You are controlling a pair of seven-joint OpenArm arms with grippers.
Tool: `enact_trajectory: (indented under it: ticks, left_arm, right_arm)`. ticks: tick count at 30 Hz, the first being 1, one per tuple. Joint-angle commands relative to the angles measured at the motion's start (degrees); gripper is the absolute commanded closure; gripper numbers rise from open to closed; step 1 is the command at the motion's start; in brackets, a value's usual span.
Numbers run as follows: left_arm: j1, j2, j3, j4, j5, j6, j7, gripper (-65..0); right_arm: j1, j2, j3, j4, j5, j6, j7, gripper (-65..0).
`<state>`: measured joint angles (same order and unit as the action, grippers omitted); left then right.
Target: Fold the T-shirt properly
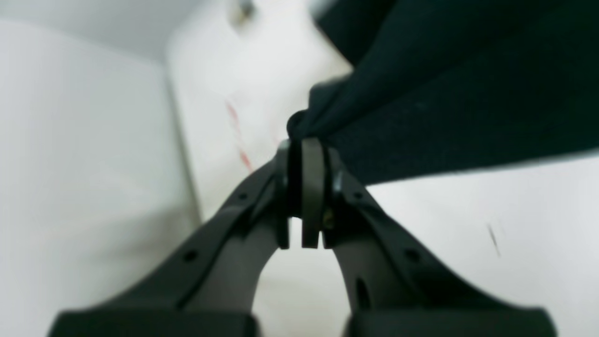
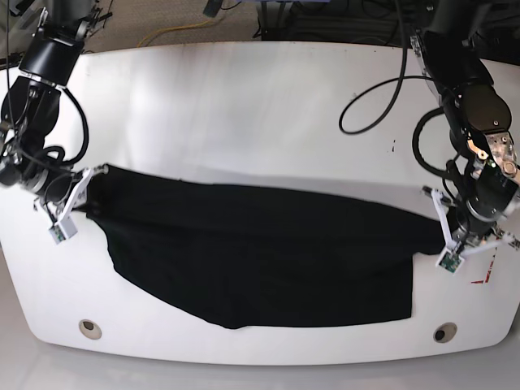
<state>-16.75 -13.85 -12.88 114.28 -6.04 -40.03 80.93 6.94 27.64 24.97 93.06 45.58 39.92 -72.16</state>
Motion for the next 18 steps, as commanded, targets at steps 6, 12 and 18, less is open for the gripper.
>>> enact_trajectory:
  ticks: [6, 12, 18]
  left_arm:
    - [11.87, -0.70, -4.13, 1.02, 0.29, 0.03, -0.93, -0.4]
    - [20.31, -3.08, -9.14, 1.02, 0.46, 0.03, -0.93, -0.4]
    - [28.49, -3.34, -13.53, 1.02, 0.37, 0.03, -2.55, -0.4]
  right_arm:
    - [-9.62, -3.33, 4.61, 2.90, 1.41, 0.08, 1.26, 0.0]
    - [-17.80, -6.32, 7.51, 7.74, 1.41, 0.08, 1.26, 0.0]
    - [-25.01, -10.19, 8.57, 11.96, 1.41, 0.08, 1.26, 0.0]
